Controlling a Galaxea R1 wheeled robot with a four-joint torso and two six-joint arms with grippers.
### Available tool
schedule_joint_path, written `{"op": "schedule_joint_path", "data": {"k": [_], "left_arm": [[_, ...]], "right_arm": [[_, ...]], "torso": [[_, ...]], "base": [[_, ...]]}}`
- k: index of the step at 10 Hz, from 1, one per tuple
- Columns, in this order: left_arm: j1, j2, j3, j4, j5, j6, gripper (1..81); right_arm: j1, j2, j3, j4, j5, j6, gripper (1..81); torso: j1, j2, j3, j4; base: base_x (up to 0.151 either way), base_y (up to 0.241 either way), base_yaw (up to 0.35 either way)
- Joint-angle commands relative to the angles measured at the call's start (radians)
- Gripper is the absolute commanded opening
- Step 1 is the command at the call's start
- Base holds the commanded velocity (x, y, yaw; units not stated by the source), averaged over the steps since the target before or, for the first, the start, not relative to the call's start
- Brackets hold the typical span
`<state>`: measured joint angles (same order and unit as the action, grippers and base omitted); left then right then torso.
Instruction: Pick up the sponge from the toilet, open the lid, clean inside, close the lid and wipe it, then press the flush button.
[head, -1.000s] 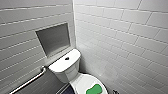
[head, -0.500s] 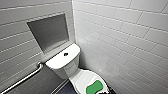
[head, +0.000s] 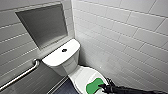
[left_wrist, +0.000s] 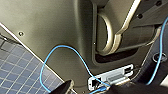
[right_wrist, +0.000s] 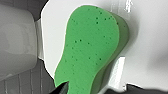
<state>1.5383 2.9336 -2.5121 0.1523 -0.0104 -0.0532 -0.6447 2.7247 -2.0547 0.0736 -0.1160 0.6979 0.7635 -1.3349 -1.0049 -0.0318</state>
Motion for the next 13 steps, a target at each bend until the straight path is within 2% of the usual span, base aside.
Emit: {"op": "schedule_joint_path", "data": {"k": [1,2,3,6,7,8,11,12,13], "left_arm": [[0.021,0.000,0.007,-0.005,0.081,0.003,81.1],[0.021,0.001,0.007,-0.005,0.081,0.001,81.1],[0.021,0.000,0.007,-0.005,0.081,0.001,81.1],[0.021,0.001,0.007,-0.005,0.081,0.000,81.1],[0.023,0.001,0.007,-0.005,0.081,-0.002,81.1],[0.021,0.001,0.007,-0.005,0.081,-0.004,81.1],[0.023,0.004,0.007,-0.005,0.081,-0.005,81.1],[0.021,0.006,0.007,-0.004,0.081,-0.005,81.1],[0.021,0.006,0.007,-0.002,0.081,-0.004,81.1]], "right_arm": [[0.138,-0.004,0.030,0.032,-0.085,0.029,81.1],[0.131,0.006,0.024,0.032,-0.091,0.035,81.1],[0.118,0.020,0.021,0.032,-0.091,0.051,81.1],[0.110,0.089,-0.016,0.037,-0.094,0.054,81.1],[0.113,0.097,-0.019,0.035,-0.099,0.077,81.1],[0.119,0.100,-0.025,0.029,-0.100,0.100,81.1],[0.164,0.101,-0.047,0.032,-0.102,0.112,81.1],[0.177,0.099,-0.056,0.032,-0.102,0.118,81.1],[0.194,0.095,-0.068,0.032,-0.102,0.118,81.1]], "torso": [[0.062,-0.097,0.000,0.000],[0.085,-0.132,-0.002,0.000],[0.044,-0.069,-0.002,0.000],[0.073,-0.121,-0.003,0.000],[0.073,-0.121,-0.003,0.000],[0.073,-0.121,-0.042,0.000],[0.073,-0.122,-0.089,0.000],[0.074,-0.121,-0.065,0.000],[0.074,-0.121,-0.072,0.000]], "base": [[0.000,0.000,0.000],[0.000,0.000,0.000],[0.000,0.000,0.000],[0.000,0.000,0.000],[0.000,0.000,0.000],[0.000,0.000,0.000],[0.000,0.000,0.000],[0.000,0.000,0.000],[0.000,0.000,0.000]]}}
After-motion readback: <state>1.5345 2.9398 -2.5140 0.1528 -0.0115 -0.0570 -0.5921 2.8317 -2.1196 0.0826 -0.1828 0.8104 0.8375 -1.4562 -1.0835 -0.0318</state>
